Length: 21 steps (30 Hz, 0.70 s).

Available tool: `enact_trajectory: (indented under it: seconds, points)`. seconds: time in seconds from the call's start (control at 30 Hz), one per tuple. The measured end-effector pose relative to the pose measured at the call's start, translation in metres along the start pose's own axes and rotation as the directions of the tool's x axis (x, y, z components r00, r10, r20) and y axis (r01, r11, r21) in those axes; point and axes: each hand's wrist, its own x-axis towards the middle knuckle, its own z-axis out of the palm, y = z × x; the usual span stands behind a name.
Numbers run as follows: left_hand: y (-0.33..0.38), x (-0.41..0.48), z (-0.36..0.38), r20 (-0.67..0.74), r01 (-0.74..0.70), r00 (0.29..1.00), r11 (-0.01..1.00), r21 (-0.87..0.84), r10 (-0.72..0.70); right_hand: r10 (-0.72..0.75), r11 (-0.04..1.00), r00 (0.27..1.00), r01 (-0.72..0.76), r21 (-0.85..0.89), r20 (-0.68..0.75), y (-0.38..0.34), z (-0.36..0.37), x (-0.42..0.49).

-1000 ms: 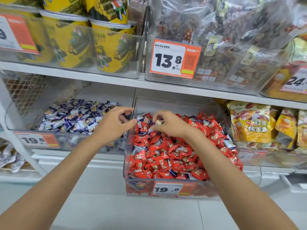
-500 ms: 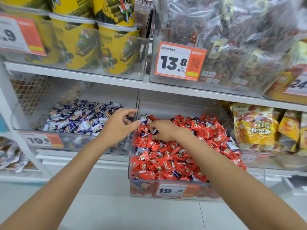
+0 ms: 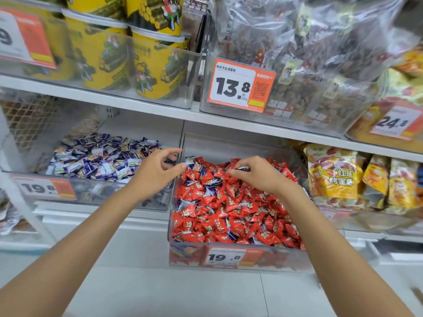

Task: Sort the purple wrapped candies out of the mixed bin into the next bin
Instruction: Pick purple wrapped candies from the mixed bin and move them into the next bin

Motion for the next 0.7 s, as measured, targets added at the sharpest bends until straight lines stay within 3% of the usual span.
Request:
enact_trajectory:
  seconds: [0.1, 0.23, 0.27, 0.43, 0.7]
  points:
    - [0.002, -0.001, 0.000, 0.009, 0.008, 1.000, 1.000, -0.004, -0.008, -0.027, 0.996, 0.999, 0.022, 0.089, 0.045, -0.014, 0.017, 0.004]
    - [0.008, -0.013, 0.000, 0.018, 0.012, 1.000, 1.000, 0.021, -0.012, -0.051, 0.983, 0.954, 0.101, -0.155, 0.297, -0.025, 0.055, 0.014]
    - [0.010, -0.021, 0.001, 0.044, 0.018, 0.999, 1.000, 0.018, -0.018, -0.031, 0.987, 0.948, 0.078, -0.137, 0.317, -0.021, 0.059, 0.017]
    - [0.016, -0.071, 0.012, 0.243, 0.000, 0.970, 0.997, 0.074, -0.018, -0.061, 0.986, 0.983, 0.032, 0.164, 0.175, -0.003, 0.054, 0.006]
    - [0.018, -0.080, 0.013, 0.215, 0.017, 0.976, 1.000, 0.000, -0.017, 0.025, 0.965, 0.999, -0.016, 0.263, -0.033, -0.004, 0.038, -0.011]
